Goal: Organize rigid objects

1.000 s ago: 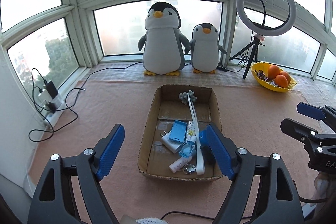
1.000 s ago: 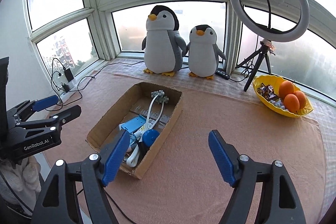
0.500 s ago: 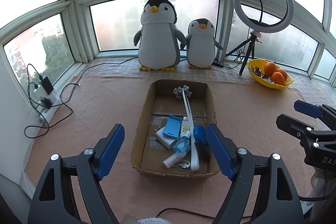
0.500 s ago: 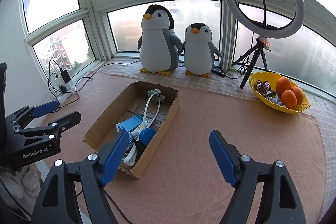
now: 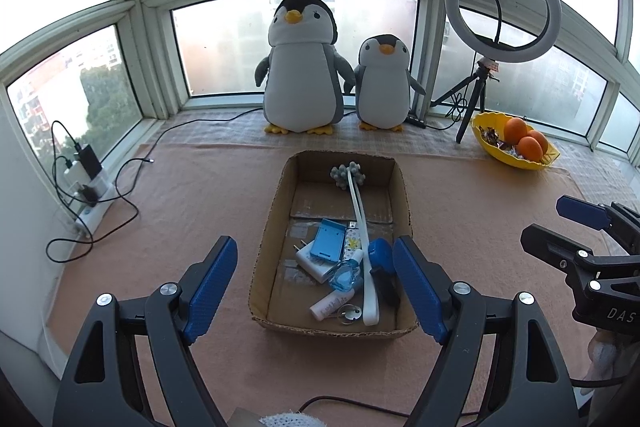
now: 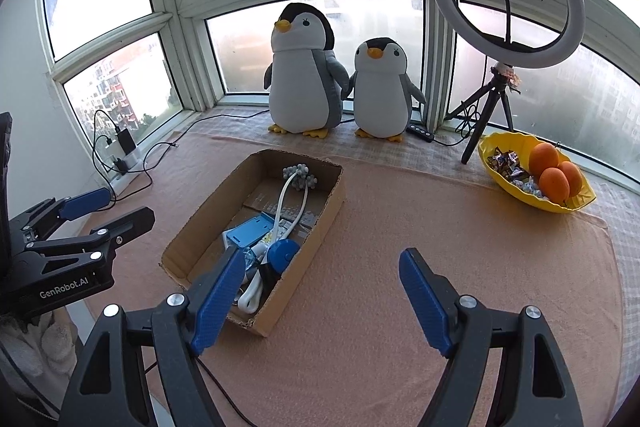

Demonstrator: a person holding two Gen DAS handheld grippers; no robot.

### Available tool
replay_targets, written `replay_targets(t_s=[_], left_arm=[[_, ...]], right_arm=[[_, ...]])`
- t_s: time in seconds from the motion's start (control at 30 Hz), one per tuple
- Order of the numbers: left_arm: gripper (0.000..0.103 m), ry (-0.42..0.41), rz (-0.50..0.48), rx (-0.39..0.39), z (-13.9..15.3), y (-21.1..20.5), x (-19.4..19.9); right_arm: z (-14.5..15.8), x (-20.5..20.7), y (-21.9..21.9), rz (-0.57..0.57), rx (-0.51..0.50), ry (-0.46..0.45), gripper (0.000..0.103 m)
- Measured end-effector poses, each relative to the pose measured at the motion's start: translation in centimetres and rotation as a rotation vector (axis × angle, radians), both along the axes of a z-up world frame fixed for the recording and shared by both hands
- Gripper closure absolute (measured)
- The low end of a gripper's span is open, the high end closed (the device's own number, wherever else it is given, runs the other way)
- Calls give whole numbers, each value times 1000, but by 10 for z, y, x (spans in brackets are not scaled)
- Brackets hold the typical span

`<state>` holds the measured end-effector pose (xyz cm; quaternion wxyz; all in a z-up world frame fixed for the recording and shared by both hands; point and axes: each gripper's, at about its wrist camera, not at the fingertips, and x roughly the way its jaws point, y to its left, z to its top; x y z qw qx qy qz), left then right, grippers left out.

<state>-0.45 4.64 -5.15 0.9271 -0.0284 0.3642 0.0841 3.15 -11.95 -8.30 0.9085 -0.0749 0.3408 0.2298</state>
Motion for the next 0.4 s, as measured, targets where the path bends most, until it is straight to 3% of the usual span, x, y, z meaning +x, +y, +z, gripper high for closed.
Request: replay_targets(t_s=[0.4], left_arm=[[23, 11, -2, -17, -2, 1, 2]], right_arm=[[-6, 0, 2, 5, -1, 20, 27]])
